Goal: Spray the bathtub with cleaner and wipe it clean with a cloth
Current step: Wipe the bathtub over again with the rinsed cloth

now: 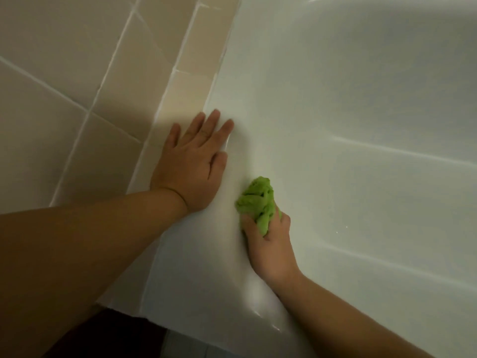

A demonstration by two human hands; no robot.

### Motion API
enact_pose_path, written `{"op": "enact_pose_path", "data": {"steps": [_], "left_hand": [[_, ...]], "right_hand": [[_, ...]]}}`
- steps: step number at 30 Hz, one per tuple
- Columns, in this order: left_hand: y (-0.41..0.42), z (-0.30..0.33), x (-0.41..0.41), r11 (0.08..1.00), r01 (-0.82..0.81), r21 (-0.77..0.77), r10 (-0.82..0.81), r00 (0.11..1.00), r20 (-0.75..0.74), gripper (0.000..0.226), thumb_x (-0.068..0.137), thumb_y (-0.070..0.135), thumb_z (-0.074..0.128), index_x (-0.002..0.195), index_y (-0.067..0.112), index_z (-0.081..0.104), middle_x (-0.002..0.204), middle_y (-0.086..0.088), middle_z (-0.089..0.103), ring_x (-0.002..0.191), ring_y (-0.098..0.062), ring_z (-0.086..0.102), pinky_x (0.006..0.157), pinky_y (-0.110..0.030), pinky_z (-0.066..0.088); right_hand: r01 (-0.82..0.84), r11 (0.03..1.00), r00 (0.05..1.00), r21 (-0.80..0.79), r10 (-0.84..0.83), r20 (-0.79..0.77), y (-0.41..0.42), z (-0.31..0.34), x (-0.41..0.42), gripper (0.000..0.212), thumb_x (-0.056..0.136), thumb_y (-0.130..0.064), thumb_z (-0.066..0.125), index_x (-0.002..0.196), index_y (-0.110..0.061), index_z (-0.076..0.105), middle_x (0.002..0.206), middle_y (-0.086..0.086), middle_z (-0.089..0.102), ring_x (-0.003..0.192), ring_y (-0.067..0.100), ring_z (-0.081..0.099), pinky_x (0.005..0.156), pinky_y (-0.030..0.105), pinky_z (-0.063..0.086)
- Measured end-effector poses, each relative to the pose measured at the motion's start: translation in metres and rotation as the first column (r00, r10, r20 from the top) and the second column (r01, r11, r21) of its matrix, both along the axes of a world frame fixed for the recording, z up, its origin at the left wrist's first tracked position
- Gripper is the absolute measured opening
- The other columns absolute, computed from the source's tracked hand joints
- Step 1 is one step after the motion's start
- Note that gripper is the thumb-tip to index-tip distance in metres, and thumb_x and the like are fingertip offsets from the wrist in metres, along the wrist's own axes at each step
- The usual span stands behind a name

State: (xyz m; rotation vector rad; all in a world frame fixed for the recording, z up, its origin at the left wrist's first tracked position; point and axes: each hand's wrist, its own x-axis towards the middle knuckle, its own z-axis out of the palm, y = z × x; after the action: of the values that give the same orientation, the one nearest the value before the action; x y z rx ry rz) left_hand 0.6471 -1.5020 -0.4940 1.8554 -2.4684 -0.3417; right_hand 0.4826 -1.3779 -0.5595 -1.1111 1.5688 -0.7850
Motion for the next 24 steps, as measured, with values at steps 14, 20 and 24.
{"op": "enact_pose_path", "data": {"steps": [14, 20, 24], "left_hand": [[-0.022, 0.002, -0.007, 0.997, 0.067, 0.033, -0.07, 0.992, 0.1, 0.083, 0.087, 0.062, 0.029, 0.164, 0.038, 0.009, 0.173, 0.007, 0.002, 0.159, -0.019, 0.004, 0.126, -0.054, 0.006], [-0.036, 0.0, -0.015, 0.998, 0.049, 0.042, -0.054, 0.99, 0.13, 0.09, 0.081, 0.065, 0.032, 0.164, 0.04, 0.006, 0.173, 0.006, -0.002, 0.159, -0.019, 0.0, 0.126, -0.055, 0.003], [-0.049, -0.001, -0.024, 0.998, 0.028, 0.062, -0.038, 0.986, 0.163, 0.094, 0.077, 0.069, 0.034, 0.162, 0.045, 0.002, 0.173, 0.007, -0.009, 0.159, -0.019, -0.006, 0.125, -0.055, -0.002]], "right_hand": [[0.191, 0.959, 0.981, 0.21, -0.195, -0.002, -0.018, -0.041, -0.007, 0.05, 0.099, -0.05, 0.051, 0.145, -0.031, 0.047, 0.129, -0.01, 0.051, 0.127, 0.027, 0.046, 0.115, 0.045, 0.037], [0.41, 0.87, 0.9, 0.273, -0.434, 0.033, -0.052, -0.06, 0.004, 0.052, 0.095, -0.052, 0.051, 0.144, -0.034, 0.049, 0.126, -0.008, 0.051, 0.128, 0.024, 0.047, 0.111, 0.038, 0.038], [0.261, 0.944, 0.962, 0.2, -0.272, 0.027, -0.018, -0.082, -0.014, 0.044, 0.095, -0.057, 0.053, 0.129, -0.029, 0.057, 0.118, -0.003, 0.061, 0.113, 0.023, 0.057, 0.1, 0.045, 0.051]]}}
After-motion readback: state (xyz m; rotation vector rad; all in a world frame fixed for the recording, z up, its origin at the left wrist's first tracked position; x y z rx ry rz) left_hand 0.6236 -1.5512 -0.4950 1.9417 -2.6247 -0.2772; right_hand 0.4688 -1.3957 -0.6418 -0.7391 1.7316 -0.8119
